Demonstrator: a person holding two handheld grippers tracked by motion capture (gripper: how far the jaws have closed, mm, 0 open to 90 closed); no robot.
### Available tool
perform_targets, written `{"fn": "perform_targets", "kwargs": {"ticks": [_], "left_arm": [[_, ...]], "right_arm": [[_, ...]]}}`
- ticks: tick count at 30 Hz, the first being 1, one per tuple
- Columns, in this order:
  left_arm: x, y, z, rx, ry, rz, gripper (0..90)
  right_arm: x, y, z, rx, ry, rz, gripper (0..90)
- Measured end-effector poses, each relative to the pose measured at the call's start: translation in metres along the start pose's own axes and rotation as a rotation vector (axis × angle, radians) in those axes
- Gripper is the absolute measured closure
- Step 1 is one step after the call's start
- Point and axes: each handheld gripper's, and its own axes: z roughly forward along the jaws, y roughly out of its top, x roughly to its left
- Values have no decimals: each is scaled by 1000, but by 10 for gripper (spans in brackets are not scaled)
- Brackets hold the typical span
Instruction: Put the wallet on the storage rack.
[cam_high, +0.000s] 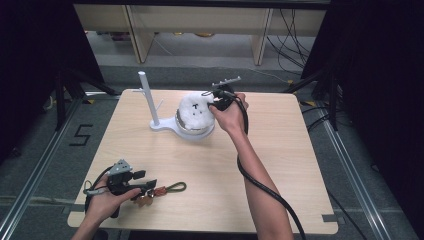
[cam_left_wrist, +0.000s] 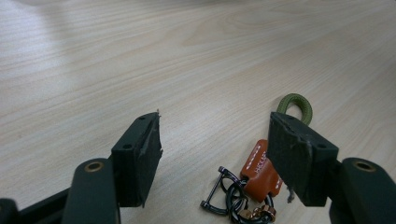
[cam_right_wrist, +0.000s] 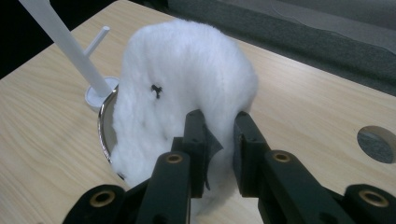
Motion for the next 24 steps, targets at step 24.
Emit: {"fn": "perform_targets", "kwargs": {"ticks": [24], "left_arm": [[-1, 0, 1, 4, -2, 3, 347]], "right_arm": [[8, -4, 12, 61, -52, -24, 578]]}}
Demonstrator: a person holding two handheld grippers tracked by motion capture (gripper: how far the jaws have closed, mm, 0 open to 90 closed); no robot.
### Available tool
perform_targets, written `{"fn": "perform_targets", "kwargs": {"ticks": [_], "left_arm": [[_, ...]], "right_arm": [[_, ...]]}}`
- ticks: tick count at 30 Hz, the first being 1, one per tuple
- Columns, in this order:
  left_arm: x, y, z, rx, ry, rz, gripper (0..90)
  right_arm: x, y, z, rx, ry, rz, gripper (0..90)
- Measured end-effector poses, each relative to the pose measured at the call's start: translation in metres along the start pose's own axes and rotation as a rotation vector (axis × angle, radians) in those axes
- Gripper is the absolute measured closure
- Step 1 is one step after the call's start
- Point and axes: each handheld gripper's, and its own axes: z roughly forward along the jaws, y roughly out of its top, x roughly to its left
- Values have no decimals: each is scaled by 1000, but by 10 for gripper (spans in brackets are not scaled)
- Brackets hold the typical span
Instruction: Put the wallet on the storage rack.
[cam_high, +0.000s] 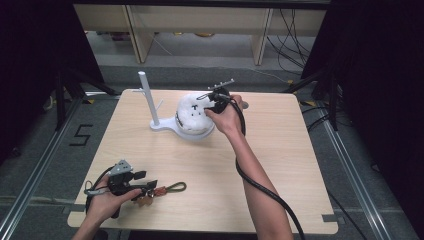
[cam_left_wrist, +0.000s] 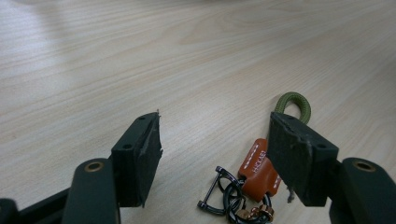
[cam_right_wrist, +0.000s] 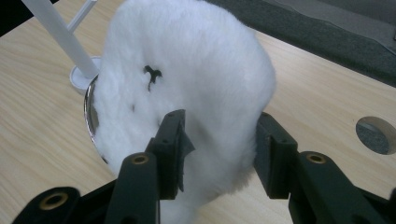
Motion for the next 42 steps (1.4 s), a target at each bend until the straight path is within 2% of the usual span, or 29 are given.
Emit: {"fn": "perform_targets", "kwargs": {"ticks": [6, 11, 13, 15, 16, 17, 19, 22, 23, 28, 29, 31, 33, 34, 39, 41, 42], "left_arm": [[0, 1, 0, -4, 1, 6, 346], [-1, 1, 0, -10, 4, 6, 345], [-1, 2, -1, -6, 1, 5, 344], [-1, 2, -1, -10, 3, 4, 343], [-1, 2, -1, -13, 6, 5, 342], [0, 3, -2, -12, 4, 7, 342], [-1, 3, -2, -12, 8, 10, 340], [-2, 4, -3, -7, 9, 22, 340], [-2, 5, -4, -2, 4, 27, 339], [-1, 9, -8, -2, 12, 49, 336], [-1, 11, -9, -1, 11, 50, 335], [-1, 12, -10, 5, 15, 52, 335], [0, 15, -12, 2, 15, 61, 334], [0, 15, -12, 2, 15, 61, 334], [-1, 22, -12, 29, -1, 88, 334], [-1, 24, -12, 37, -13, 101, 334], [-1, 25, -11, 33, -12, 109, 333]], "right_arm": [[-1, 0, -2, -19, 3, -6, 546], [-3, -1, -6, -24, 16, 18, 498], [-4, -2, -8, -41, 31, 32, 477], [-6, -2, -11, -54, 27, 28, 458], [-6, -3, -13, -55, 26, 47, 453], [-6, -3, -13, -55, 26, 47, 453], [-9, -5, -17, -80, 40, 63, 444], [-12, -6, -21, -96, 51, 59, 439], [-13, -8, -25, -101, 59, 85, 431], [-19, -15, -33, -123, 78, 117, 424], [-21, -19, -39, -127, 81, 135, 425], [-23, -22, -40, -142, 84, 118, 428], [-29, -33, -46, -146, 77, 126, 451], [-29, -33, -46, -146, 77, 126, 451], [-39, -65, -50, -156, 76, 161, 486], [-40, -70, -51, -157, 74, 163, 490], [-43, -81, -53, -160, 69, 156, 506]]}}
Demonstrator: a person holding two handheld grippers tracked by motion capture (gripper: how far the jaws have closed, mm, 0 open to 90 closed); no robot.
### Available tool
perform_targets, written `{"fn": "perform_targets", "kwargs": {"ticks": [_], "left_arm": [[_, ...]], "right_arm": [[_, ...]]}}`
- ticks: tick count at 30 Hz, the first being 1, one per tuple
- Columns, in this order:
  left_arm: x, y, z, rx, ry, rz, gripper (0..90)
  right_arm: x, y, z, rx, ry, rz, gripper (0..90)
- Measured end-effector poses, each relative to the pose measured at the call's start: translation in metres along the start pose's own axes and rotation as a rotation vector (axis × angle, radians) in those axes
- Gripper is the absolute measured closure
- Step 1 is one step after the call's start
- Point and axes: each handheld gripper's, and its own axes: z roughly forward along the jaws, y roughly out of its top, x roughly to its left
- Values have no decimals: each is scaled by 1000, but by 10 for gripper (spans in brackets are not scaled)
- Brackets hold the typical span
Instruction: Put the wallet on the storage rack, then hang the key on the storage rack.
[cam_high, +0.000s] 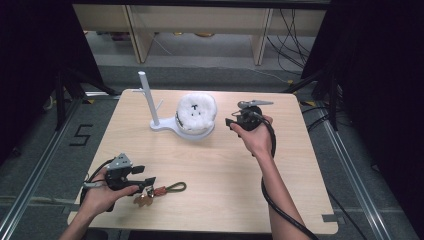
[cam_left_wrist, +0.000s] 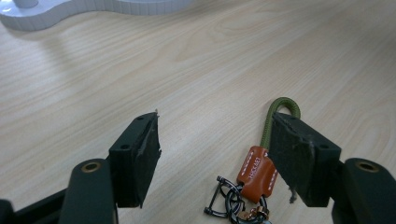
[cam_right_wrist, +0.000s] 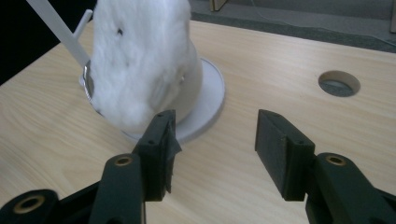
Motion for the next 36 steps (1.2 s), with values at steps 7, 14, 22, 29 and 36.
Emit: {"fn": "perform_targets", "kwargs": {"ticks": [7, 14, 22, 29, 36], "left_arm": [[0, 8, -4, 45, 23, 85, 352], [0, 13, -3, 131, -1, 103, 342], [-4, 26, 0, 244, -50, 169, 371], [-10, 41, 1, 371, -101, 303, 404], [-22, 38, 16, 434, -128, 338, 445]], "right_arm": [[-9, -36, -15, 40, -38, -24, 561], [-27, -77, -27, 159, -61, -23, 562], [-32, -100, -42, 284, -84, -46, 641], [-28, -104, -52, 360, -47, -66, 719], [-25, -106, -51, 369, -69, -74, 713]]}}
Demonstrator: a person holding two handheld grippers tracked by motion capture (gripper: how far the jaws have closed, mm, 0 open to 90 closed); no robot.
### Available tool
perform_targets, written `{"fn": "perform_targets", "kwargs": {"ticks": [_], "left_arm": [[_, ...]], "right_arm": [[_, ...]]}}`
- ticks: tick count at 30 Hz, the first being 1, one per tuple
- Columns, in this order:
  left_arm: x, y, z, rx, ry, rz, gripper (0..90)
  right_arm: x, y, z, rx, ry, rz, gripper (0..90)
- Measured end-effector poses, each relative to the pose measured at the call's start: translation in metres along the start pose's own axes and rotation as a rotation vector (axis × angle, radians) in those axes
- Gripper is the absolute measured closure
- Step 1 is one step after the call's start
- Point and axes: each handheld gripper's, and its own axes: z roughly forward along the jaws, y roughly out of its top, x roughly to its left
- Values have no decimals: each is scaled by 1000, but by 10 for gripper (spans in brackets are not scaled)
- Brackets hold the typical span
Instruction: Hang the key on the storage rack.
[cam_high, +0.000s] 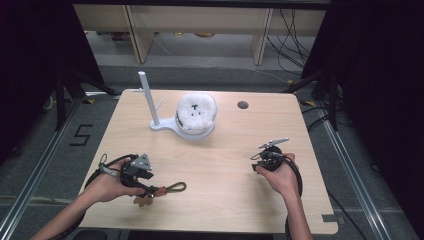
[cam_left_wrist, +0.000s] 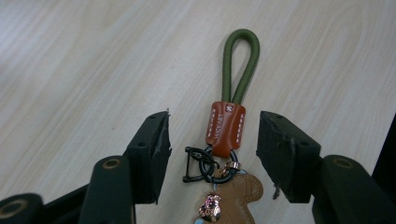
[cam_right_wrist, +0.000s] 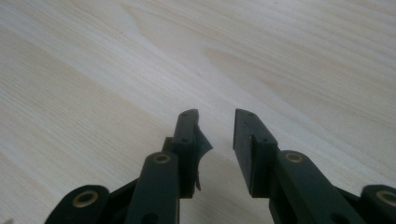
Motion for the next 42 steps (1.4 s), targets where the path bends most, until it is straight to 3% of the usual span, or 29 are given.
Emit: {"fn": "perform_targets", "kwargs": {"ticks": [4, 6, 8, 9, 11, 14, 19, 24, 26, 29, 42], "left_arm": [[-4, 4, 9, 29, -13, 13, 489], [-1, 6, 11, 101, -16, 80, 492], [-3, 6, 13, 103, -19, 72, 488], [-2, 8, 15, 139, -25, 97, 486], [-2, 10, 17, 159, -26, 105, 481], [-4, 11, 20, 179, -19, 91, 476], [-3, 14, 22, 234, -25, 124, 482], [-3, 15, 25, 256, -31, 145, 487], [-2, 16, 26, 266, -34, 157, 488], [-2, 17, 27, 274, -37, 161, 492], [-2, 23, 34, 303, -55, 185, 509]], "right_arm": [[0, 0, 1, 12, 7, 4, 711], [1, 1, 0, 10, 5, 15, 709], [0, 1, 0, 1, 8, 4, 708], [0, 0, -1, 11, 7, 7, 706], [0, 0, 0, 10, 5, 17, 700], [-1, -1, 1, 2, 9, 19, 686], [-1, -1, 1, 6, 17, 19, 672], [0, 0, 1, -3, 22, 25, 665], [-2, -1, 1, -6, 20, 1, 663], [1, 0, 0, -13, 31, 30, 662], [2, 1, 0, -14, 38, 29, 657]]}}
